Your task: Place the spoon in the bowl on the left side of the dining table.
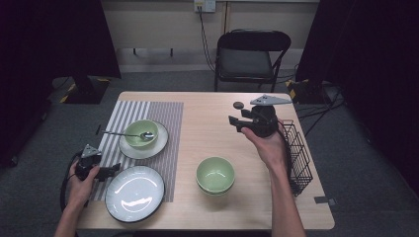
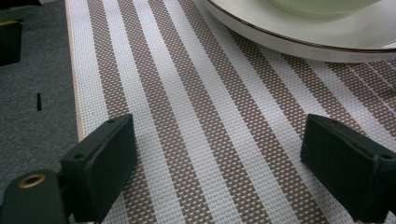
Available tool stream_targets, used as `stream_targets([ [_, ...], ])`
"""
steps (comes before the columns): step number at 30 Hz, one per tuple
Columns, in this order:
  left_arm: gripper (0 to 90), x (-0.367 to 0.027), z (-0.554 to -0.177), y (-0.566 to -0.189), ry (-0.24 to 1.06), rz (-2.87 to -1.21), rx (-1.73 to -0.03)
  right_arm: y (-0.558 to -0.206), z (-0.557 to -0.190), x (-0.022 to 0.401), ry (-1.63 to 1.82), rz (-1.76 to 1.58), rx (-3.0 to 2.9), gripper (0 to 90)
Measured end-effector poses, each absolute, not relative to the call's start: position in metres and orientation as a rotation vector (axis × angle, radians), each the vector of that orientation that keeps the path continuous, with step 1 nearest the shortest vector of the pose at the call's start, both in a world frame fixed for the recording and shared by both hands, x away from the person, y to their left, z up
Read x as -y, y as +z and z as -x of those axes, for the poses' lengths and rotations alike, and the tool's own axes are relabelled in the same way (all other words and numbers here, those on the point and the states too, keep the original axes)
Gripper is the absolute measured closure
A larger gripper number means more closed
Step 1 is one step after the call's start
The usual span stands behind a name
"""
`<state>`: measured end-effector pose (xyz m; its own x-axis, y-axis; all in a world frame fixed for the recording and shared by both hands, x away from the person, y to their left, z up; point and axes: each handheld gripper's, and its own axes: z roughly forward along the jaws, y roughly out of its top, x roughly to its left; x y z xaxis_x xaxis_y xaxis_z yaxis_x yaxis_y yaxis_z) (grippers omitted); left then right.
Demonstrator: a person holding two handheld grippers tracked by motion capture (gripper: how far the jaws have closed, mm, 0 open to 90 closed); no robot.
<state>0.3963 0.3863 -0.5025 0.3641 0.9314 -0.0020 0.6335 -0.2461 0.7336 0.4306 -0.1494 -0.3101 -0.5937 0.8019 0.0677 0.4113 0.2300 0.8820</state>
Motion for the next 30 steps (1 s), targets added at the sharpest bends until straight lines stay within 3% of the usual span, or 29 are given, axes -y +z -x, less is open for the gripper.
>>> stream_targets([
  [18, 10.3, -0.386, -0.396, -0.502, 0.587, -1.978, -1.352, -0.288, -0.440, 0.191, 1.362, -1.119, -2.111, 54.9],
  [28, 10.3, -0.386, -0.396, -0.502, 0.588, -1.977, -1.352, -0.303, -0.460, 0.214, 1.283, -1.196, -2.102, 57.6],
  [30, 10.3, -0.386, -0.396, -0.503, 0.588, -1.977, -1.352, -0.305, -0.463, 0.217, 1.272, -1.212, -2.102, 63.9],
])
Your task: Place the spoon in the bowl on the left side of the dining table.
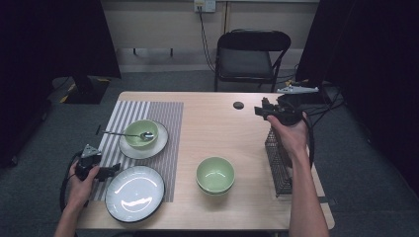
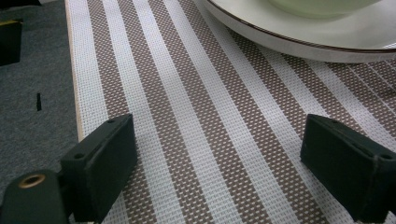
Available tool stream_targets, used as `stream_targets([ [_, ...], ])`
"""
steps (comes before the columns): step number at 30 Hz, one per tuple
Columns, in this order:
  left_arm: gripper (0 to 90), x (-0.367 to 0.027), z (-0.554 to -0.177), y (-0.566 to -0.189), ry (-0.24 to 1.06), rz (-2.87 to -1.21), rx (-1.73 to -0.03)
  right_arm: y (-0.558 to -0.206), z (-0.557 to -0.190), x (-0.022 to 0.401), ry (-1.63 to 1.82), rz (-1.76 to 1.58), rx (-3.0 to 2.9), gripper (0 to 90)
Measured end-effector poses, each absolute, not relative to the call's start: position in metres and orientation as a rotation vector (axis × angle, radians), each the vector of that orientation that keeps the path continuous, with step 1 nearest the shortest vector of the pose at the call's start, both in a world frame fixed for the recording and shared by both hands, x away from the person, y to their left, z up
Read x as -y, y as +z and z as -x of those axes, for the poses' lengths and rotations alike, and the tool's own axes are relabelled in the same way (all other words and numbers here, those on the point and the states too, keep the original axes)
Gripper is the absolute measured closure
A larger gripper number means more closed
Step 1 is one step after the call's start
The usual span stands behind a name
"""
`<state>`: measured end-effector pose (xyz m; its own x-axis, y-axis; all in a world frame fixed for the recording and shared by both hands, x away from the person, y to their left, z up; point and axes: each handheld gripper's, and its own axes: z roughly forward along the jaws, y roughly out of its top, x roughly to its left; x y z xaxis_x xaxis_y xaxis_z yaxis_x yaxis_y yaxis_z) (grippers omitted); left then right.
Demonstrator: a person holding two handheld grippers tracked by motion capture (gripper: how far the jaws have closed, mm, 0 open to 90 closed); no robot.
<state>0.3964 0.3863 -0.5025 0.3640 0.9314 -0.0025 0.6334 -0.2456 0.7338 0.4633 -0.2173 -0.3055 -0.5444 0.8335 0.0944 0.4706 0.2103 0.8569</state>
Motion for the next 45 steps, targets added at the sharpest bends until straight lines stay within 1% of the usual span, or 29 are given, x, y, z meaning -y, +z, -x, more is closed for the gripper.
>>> stream_targets([
  [4, 10.3, -0.386, -0.396, -0.502, 0.587, -1.977, -1.352, -0.313, -0.467, 0.224, 1.217, -1.247, -2.072, 70.9],
  [7, 10.3, -0.386, -0.396, -0.502, 0.588, -1.977, -1.352, -0.318, -0.469, 0.230, 1.183, -1.272, -2.049, 72.7],
  [19, 10.3, -0.386, -0.396, -0.502, 0.588, -1.978, -1.352, -0.331, -0.472, 0.239, 1.110, -1.326, -1.990, 71.2],
  [21, 10.3, -0.386, -0.396, -0.502, 0.589, -1.977, -1.353, -0.333, -0.473, 0.241, 1.119, -1.339, -1.990, 73.1],
  [25, 10.3, -0.386, -0.396, -0.502, 0.590, -1.977, -1.353, -0.339, -0.476, 0.241, 1.088, -1.360, -1.999, 73.5],
  [29, 10.3, -0.386, -0.396, -0.502, 0.590, -1.976, -1.353, -0.342, -0.479, 0.242, 1.072, -1.369, -1.993, 80.8],
  [37, 10.3, -0.386, -0.396, -0.502, 0.590, -1.977, -1.353, -0.342, -0.477, 0.240, 1.057, -1.349, -2.000, 82.9],
  [45, 10.3, -0.386, -0.396, -0.503, 0.588, -1.977, -1.353, -0.330, -0.464, 0.239, 1.130, -1.283, -1.996, 82.5],
])
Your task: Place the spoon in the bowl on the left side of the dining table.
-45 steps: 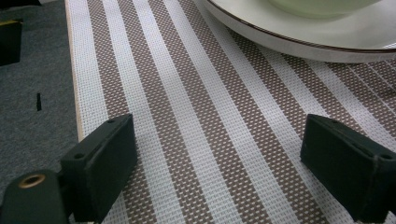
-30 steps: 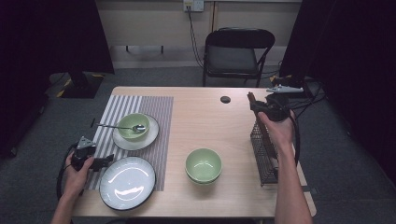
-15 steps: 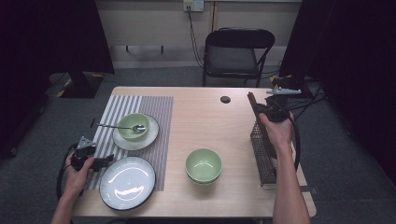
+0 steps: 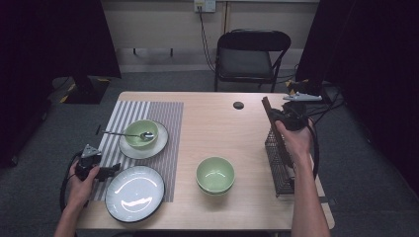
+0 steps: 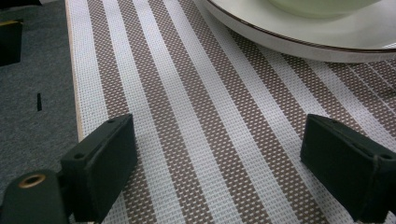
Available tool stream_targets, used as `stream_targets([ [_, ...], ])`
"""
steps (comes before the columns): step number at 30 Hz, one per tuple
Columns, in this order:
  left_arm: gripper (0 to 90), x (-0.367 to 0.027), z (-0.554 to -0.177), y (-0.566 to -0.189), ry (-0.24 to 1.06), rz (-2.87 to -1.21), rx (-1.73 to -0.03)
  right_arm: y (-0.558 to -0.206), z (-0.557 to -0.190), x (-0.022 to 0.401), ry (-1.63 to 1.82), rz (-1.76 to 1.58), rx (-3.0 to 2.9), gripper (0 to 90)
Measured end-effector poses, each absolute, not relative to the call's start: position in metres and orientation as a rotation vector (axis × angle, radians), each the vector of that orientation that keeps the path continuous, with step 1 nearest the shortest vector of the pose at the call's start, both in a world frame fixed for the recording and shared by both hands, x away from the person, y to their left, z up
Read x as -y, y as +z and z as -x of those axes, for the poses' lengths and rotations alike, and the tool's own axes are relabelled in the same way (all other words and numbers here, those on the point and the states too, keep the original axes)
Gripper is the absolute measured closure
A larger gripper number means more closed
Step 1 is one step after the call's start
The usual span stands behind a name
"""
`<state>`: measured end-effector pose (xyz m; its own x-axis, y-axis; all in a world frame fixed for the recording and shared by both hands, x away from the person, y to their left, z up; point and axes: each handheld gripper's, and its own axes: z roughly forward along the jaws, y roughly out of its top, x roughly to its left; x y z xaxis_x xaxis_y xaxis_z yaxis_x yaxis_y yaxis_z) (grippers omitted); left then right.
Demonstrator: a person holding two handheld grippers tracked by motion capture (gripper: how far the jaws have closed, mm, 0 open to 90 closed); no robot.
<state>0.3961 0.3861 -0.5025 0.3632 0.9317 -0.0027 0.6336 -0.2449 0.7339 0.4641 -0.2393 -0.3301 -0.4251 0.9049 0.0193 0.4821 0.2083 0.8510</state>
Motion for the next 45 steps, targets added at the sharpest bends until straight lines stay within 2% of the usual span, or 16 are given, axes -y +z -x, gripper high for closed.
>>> stream_targets([
  [18, 10.3, -0.386, -0.396, -0.503, 0.588, -1.977, -1.352, -0.342, -0.465, 0.239, 1.181, -1.268, -2.110, 75.1],
  [28, 10.3, -0.386, -0.396, -0.503, 0.588, -1.977, -1.352, -0.346, -0.464, 0.240, 1.127, -1.273, -2.140, 77.5],
  [32, 10.3, -0.386, -0.396, -0.502, 0.589, -1.977, -1.353, -0.345, -0.462, 0.241, 1.115, -1.256, -2.133, 81.4],
  [45, 10.3, -0.386, -0.396, -0.502, 0.589, -1.977, -1.352, -0.333, -0.456, 0.245, 1.208, -1.205, -2.049, 83.2],
])
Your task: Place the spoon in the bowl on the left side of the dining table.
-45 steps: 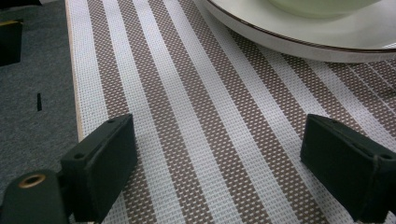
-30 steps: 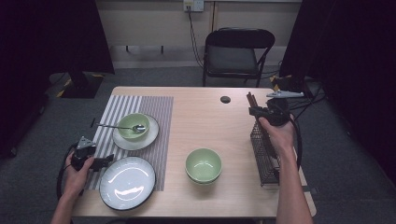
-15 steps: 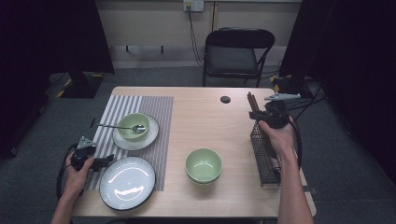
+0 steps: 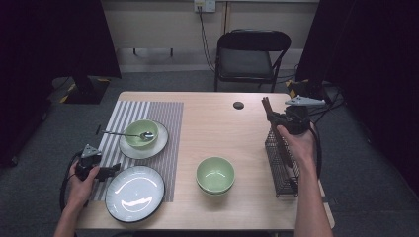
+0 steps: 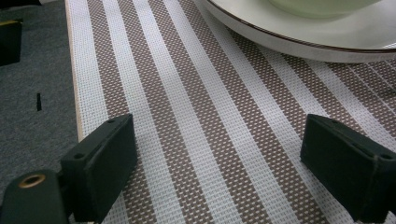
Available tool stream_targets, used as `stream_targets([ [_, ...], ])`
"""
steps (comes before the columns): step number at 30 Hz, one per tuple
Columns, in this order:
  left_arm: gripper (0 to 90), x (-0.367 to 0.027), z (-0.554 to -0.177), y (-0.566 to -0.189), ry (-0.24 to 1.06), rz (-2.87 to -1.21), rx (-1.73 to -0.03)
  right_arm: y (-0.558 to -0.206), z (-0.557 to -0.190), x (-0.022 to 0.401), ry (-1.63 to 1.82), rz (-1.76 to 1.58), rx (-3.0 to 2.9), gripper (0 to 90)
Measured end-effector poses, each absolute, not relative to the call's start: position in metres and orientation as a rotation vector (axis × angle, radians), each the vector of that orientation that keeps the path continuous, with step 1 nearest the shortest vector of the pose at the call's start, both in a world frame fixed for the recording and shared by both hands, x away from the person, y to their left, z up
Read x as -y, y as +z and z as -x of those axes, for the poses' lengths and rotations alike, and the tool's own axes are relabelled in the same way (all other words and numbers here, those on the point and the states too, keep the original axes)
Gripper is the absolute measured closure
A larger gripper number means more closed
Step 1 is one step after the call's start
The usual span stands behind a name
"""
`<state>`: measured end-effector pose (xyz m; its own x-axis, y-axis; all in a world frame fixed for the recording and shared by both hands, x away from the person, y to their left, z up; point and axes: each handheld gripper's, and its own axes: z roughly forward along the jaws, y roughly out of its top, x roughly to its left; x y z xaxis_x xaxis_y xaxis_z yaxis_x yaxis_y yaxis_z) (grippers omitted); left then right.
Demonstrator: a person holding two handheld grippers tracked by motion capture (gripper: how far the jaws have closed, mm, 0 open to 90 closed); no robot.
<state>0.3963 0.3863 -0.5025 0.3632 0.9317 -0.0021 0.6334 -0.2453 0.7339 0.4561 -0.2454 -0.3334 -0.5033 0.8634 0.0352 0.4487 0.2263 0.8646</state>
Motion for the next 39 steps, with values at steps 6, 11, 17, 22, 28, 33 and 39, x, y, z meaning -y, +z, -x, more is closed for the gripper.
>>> stream_targets([
  [6, 10.3, -0.386, -0.396, -0.503, 0.588, -1.977, -1.352, -0.321, -0.453, 0.247, 1.248, -1.184, -2.012, 84.2],
  [11, 10.3, -0.386, -0.396, -0.503, 0.589, -1.977, -1.353, -0.316, -0.451, 0.246, 1.283, -1.162, -1.989, 84.4],
  [17, 10.3, -0.386, -0.396, -0.502, 0.588, -1.978, -1.352, -0.306, -0.448, 0.245, 1.314, -1.143, -1.972, 84.5],
  [22, 10.3, -0.386, -0.396, -0.502, 0.588, -1.978, -1.352, -0.296, -0.447, 0.243, 1.335, -1.118, -1.956, 84.5],
  [28, 10.3, -0.386, -0.396, -0.503, 0.588, -1.977, -1.352, -0.284, -0.446, 0.238, 1.377, -1.056, -1.951, 84.6],
  [33, 10.3, -0.386, -0.396, -0.502, 0.588, -1.978, -1.352, -0.279, -0.447, 0.235, 1.413, -1.049, -1.937, 84.5],
  [39, 10.3, -0.386, -0.396, -0.502, 0.587, -1.977, -1.352, -0.270, -0.443, 0.228, 1.427, -1.017, -1.916, 84.1],
])
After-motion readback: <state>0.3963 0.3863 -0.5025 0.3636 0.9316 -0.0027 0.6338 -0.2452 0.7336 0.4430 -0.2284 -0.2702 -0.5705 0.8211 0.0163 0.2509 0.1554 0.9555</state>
